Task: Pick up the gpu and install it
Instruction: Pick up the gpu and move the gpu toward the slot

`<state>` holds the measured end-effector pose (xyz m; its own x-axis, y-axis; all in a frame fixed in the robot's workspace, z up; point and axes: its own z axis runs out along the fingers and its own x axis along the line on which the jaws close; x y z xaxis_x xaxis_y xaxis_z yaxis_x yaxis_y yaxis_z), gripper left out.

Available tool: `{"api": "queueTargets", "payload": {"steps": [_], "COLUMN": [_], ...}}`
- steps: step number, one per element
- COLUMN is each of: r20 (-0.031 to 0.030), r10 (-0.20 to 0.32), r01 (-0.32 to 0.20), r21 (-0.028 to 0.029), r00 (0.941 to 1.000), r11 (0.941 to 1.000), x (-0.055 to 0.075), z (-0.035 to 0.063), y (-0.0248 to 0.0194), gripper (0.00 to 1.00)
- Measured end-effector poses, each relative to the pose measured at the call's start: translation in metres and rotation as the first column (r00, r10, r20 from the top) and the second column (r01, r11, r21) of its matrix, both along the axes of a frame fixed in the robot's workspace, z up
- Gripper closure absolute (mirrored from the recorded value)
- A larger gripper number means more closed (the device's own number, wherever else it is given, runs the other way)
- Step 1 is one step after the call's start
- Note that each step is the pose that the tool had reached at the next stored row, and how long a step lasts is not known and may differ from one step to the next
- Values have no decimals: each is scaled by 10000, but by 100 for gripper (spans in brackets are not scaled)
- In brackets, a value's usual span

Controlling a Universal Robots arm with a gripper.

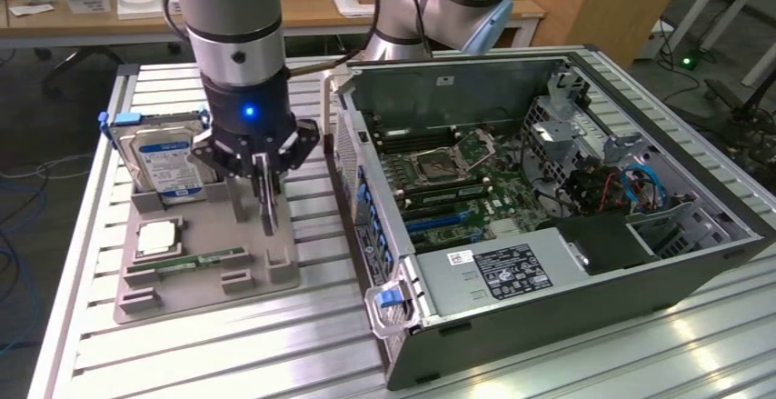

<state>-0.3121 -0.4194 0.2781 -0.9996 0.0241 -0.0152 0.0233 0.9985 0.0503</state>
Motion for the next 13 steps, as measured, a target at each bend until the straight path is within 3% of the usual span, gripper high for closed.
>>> {"api": "queueTargets", "payload": {"steps": [13], "r20": [0], "r10": [1], "r01": [-1], "r21": [36], "r00": [10000], "r11": [10000], "x": [0], "z": [171], "y": [0], "gripper": [72]}}
